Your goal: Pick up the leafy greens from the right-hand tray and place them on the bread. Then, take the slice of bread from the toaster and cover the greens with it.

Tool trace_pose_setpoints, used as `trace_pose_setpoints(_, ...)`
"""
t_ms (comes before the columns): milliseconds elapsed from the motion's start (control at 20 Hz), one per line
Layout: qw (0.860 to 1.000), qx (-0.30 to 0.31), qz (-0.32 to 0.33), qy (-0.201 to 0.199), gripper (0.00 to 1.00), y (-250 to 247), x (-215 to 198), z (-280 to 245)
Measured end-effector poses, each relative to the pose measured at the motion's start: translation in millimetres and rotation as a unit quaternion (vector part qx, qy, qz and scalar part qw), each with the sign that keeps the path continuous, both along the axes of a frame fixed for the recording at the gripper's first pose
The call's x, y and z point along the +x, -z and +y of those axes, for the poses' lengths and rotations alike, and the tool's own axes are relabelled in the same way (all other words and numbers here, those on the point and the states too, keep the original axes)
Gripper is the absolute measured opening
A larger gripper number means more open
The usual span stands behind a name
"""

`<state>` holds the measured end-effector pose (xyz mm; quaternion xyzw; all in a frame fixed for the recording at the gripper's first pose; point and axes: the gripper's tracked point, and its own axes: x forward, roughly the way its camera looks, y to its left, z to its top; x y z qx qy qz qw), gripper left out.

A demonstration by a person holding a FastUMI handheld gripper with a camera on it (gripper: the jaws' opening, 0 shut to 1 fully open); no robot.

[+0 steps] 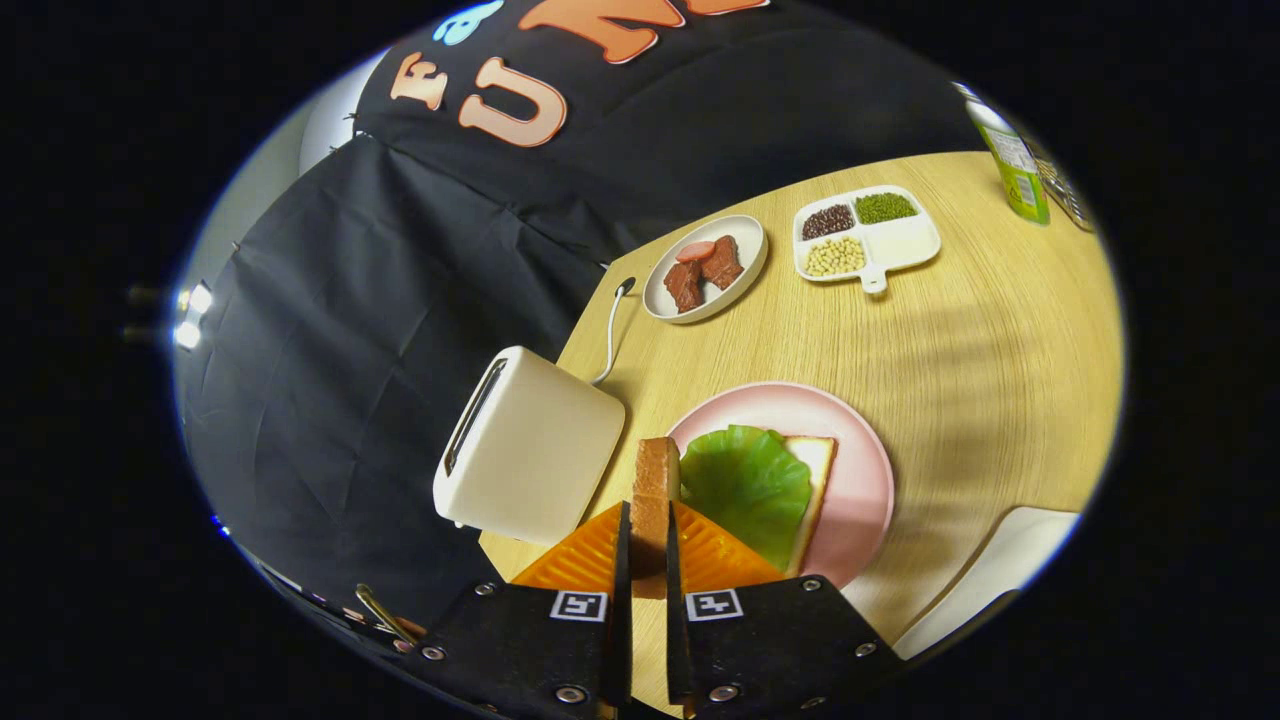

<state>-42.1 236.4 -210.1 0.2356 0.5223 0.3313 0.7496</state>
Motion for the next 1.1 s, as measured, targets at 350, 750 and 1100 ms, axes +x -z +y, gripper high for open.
trace_pose_setpoints(350, 1.0, -0.025, 0.009, 0.003, 0.14, 32.7, -1.1, -18.9)
trace_pose_setpoints(750, 0.996, -0.075, -0.053, 0.019, 0.32, 37.5, 10.7, -34.0)
trace_pose_setpoints(1100, 0.986, -0.102, -0.123, 0.045, 0.6, 16.9, 26.6, -50.0)
